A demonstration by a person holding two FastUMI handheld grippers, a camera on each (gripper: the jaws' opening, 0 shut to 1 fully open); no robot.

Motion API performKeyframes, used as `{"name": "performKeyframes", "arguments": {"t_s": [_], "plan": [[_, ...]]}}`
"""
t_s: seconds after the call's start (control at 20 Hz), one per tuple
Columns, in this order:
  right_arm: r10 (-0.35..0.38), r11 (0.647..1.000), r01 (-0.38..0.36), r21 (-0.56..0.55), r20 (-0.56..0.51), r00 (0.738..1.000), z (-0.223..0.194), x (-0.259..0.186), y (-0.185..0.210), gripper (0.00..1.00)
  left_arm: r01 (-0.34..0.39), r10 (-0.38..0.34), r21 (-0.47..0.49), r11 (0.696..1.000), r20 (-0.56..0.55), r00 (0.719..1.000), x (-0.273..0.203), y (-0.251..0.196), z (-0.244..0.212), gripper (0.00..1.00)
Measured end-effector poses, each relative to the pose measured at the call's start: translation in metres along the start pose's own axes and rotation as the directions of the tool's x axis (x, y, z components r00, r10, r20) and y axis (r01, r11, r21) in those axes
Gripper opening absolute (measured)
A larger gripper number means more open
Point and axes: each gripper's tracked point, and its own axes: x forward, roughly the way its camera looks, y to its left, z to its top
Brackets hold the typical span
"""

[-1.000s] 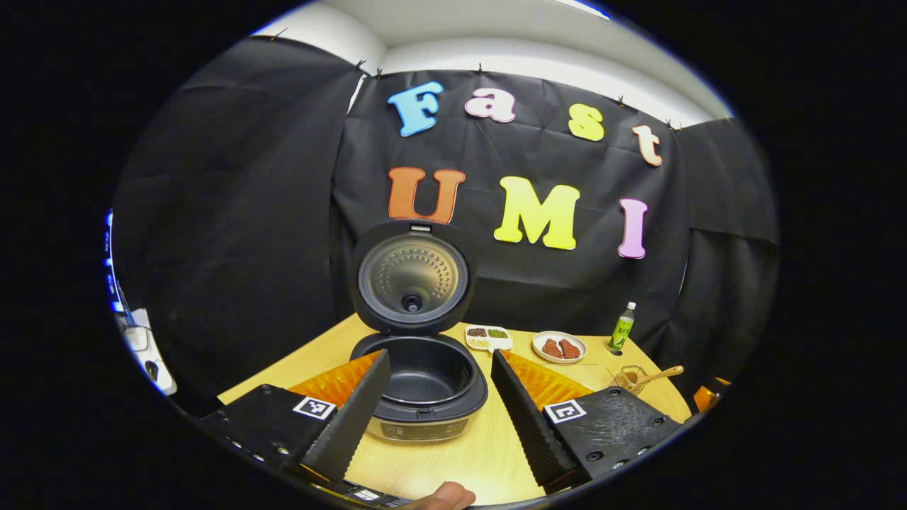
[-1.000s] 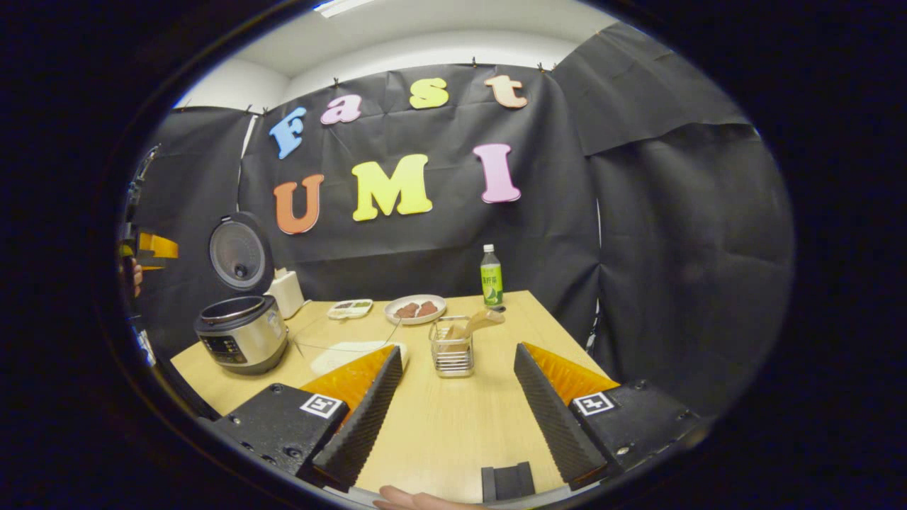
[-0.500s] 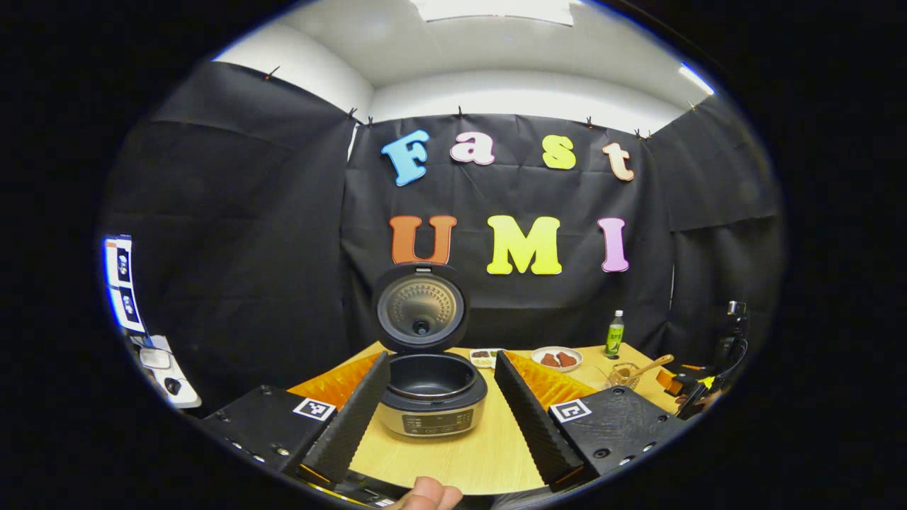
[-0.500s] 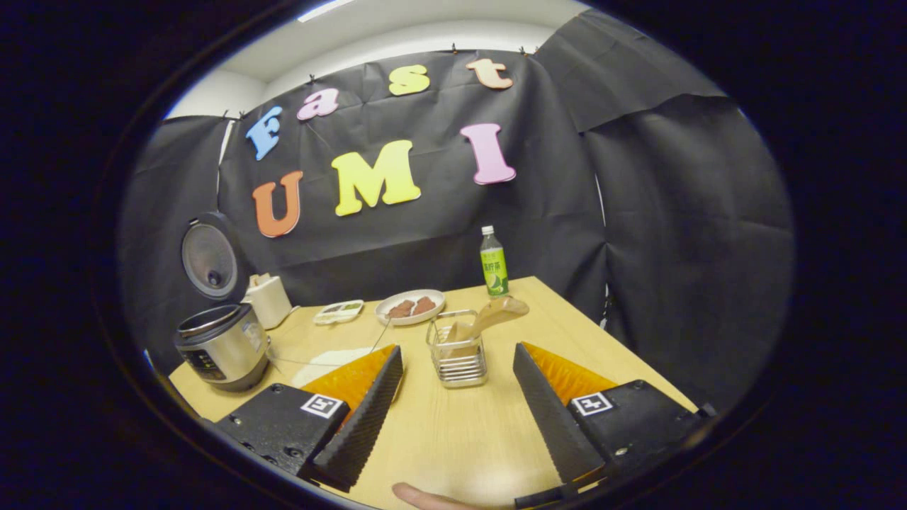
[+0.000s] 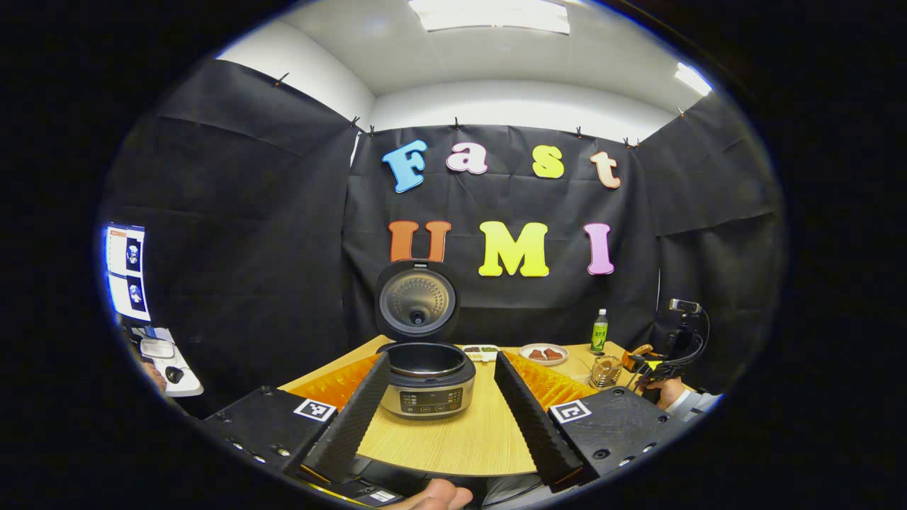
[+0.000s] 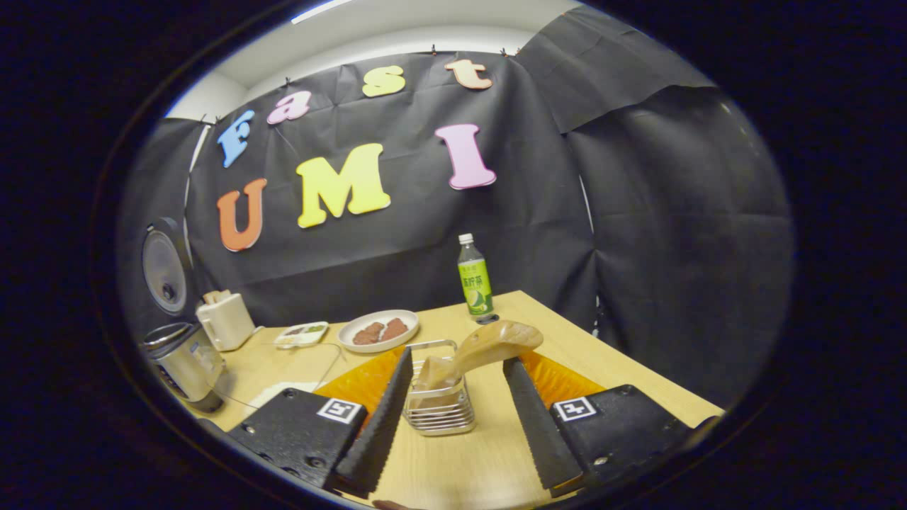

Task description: Close the left gripper, press the button to open the rice cooker; take a wooden spoon from the chopstick holder with the right hand, scoop a spoonful of rice and pour it into the rice cooker, then put the wooden spoon back into the chopstick holder.

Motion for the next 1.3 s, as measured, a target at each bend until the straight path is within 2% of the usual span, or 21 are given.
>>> {"name": "performKeyframes", "arguments": {"t_s": [0.1,0.15,0.2,0.25,0.3,0.35,0.4,0.5,0.65,0.8,0.95,1.15,1.25,1.3], "plan": [[-0.003,1.000,0.003,0.004,-0.007,1.000,0.000,0.010,0.007,0.58,0.015,-0.015,-0.017,1.000,-0.004,1.000,-0.004,-0.006,-0.001,0.94],[0.001,1.000,-0.001,0.007,0.003,1.000,0.006,0.014,0.011,0.59,0.029,-0.029,-0.031,0.999,-0.007,1.000,-0.004,-0.009,-0.001,0.94],[0.002,1.000,-0.002,0.003,0.017,1.000,0.011,0.017,0.015,0.48,0.037,-0.037,-0.044,0.998,-0.009,0.999,-0.002,-0.012,-0.002,0.94],[-0.002,1.000,0.002,-0.026,0.032,0.999,0.018,0.022,0.019,0.42,0.043,-0.043,-0.045,0.998,-0.017,0.999,0.000,-0.014,-0.005,0.94],[-0.010,0.998,0.013,-0.061,0.040,0.999,0.020,0.028,0.021,0.28,0.038,-0.039,-0.031,0.999,-0.030,0.999,0.000,-0.014,-0.009,0.95],[-0.005,0.996,0.008,-0.086,0.036,0.999,0.022,0.031,0.028,0.25,0.017,-0.017,-0.017,1.000,-0.036,0.999,0.001,-0.011,-0.011,0.94],[-0.001,0.994,0.004,-0.109,0.028,1.000,0.023,0.034,0.036,0.29,-0.007,0.007,-0.008,1.000,-0.026,1.000,0.001,-0.007,-0.009,0.94],[0.000,0.990,0.002,-0.143,0.011,1.000,0.026,0.039,0.045,0.27,-0.016,0.016,0.000,1.000,0.009,1.000,0.005,-0.010,-0.006,0.94],[-0.015,0.988,0.016,-0.154,0.005,1.000,0.040,0.037,0.051,0.23,0.047,-0.047,-0.002,0.999,0.045,0.998,0.008,-0.030,-0.002,0.94],[-0.004,0.991,0.008,-0.135,0.032,0.999,0.065,0.023,0.059,0.19,0.047,-0.048,0.014,0.999,0.102,0.994,-0.003,-0.019,0.011,0.94],[0.018,0.987,-0.008,-0.162,0.060,0.998,0.095,0.007,0.072,0.20,0.063,-0.058,-0.027,0.998,0.160,0.985,-0.013,-0.015,0.023,0.94],[0.034,0.974,-0.010,-0.225,0.099,0.994,0.132,-0.016,0.097,0.18,0.093,-0.078,-0.090,0.992,0.159,0.984,-0.012,-0.016,0.020,0.94],[0.071,0.965,-0.037,-0.260,0.125,0.990,0.144,-0.028,0.122,0.14,0.085,-0.069,-0.092,0.992,0.164,0.984,-0.015,-0.010,0.022,0.94],[0.111,0.959,-0.072,-0.275,0.127,0.986,0.146,-0.032,0.140,0.17,0.091,-0.075,-0.094,0.991,0.166,0.983,-0.016,-0.011,0.022,0.94]]}}
